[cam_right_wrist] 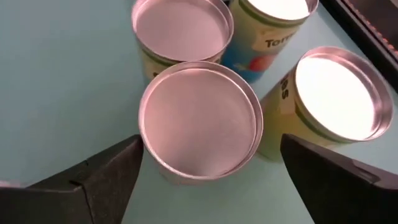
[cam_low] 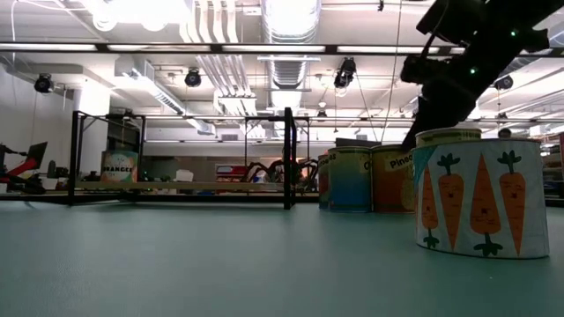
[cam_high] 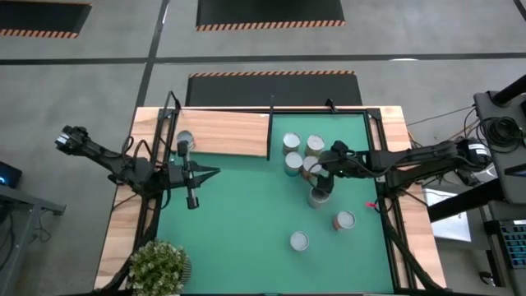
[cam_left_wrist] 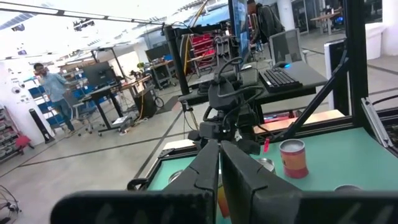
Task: Pick and place cans onto a shelf
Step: Put the canned pineapple on the shelf
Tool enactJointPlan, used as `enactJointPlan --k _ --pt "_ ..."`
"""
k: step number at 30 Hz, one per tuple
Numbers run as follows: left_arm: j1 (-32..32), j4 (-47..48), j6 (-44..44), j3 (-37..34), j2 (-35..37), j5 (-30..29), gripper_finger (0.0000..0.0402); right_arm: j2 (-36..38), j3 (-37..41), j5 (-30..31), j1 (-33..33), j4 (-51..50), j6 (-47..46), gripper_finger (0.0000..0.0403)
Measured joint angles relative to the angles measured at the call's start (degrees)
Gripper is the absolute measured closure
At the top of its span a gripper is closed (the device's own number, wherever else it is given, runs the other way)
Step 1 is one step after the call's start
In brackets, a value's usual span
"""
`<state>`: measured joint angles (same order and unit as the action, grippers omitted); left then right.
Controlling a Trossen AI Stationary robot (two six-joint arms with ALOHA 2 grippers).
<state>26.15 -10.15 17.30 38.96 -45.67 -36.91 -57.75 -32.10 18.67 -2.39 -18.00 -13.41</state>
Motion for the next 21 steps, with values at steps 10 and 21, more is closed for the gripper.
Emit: enactJointPlan --k 10,21 --pt "0.0 -0.2 0.2 0.0 0.0 0.0 0.0402 -3.5 1.8 -4.0 -2.8 6.1 -2.1 0.0034" --pt "0.0 -0.1 0.2 -0.1 0.0 0.0 0.0402 -3.8 1.8 -4.1 -2.8 8.0 -1.1 0.0107"
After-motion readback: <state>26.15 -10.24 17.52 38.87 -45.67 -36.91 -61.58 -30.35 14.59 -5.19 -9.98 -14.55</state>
